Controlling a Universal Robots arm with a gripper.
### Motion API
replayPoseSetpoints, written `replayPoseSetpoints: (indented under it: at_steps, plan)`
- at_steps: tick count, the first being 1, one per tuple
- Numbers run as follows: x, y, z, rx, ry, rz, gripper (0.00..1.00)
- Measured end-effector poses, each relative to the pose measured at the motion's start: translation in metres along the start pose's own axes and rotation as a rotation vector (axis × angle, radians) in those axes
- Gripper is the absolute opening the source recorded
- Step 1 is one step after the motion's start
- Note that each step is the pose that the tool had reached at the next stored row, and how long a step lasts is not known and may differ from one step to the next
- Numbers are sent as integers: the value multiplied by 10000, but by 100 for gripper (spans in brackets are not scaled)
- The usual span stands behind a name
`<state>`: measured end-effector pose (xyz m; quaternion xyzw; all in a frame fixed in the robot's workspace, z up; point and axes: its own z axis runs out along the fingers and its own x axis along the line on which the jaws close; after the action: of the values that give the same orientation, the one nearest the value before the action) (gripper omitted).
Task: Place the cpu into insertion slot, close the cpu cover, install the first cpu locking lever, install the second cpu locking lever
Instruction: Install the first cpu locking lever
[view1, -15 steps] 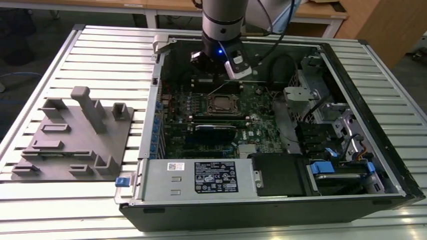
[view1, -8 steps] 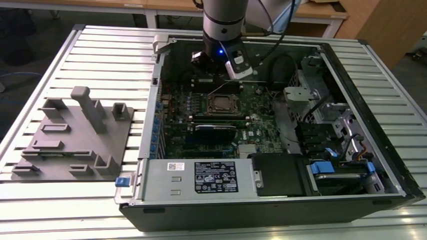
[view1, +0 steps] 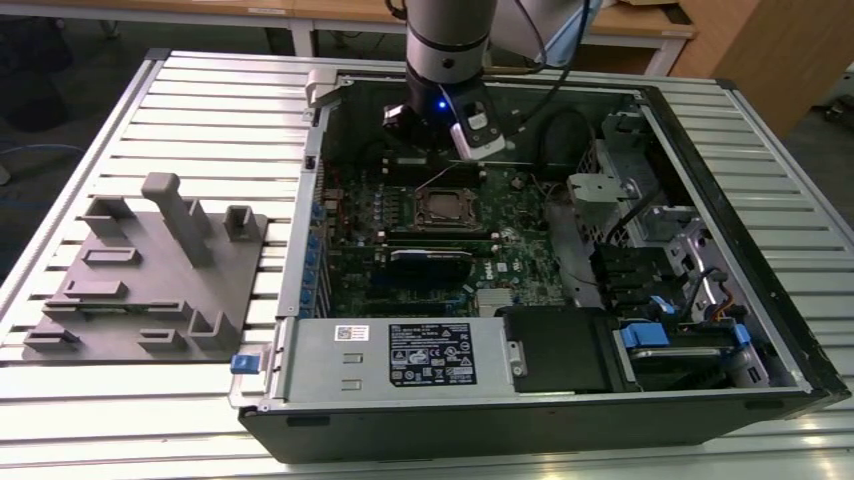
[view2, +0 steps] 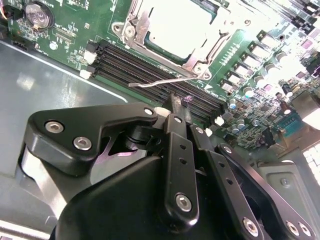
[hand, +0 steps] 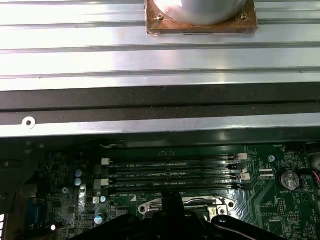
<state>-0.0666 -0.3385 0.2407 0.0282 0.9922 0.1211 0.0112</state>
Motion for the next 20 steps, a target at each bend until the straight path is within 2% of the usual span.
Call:
replayPoseSetpoints:
  at_steps: [4,8,16,20]
  plan:
    - [-37,0,23,80,-21,63,10]
    - [-56,-5,55,101,-49,90,10]
    - [-56,-26,140,88,-227,48,10]
    - [-56,-35,173,79,-375,18,10]
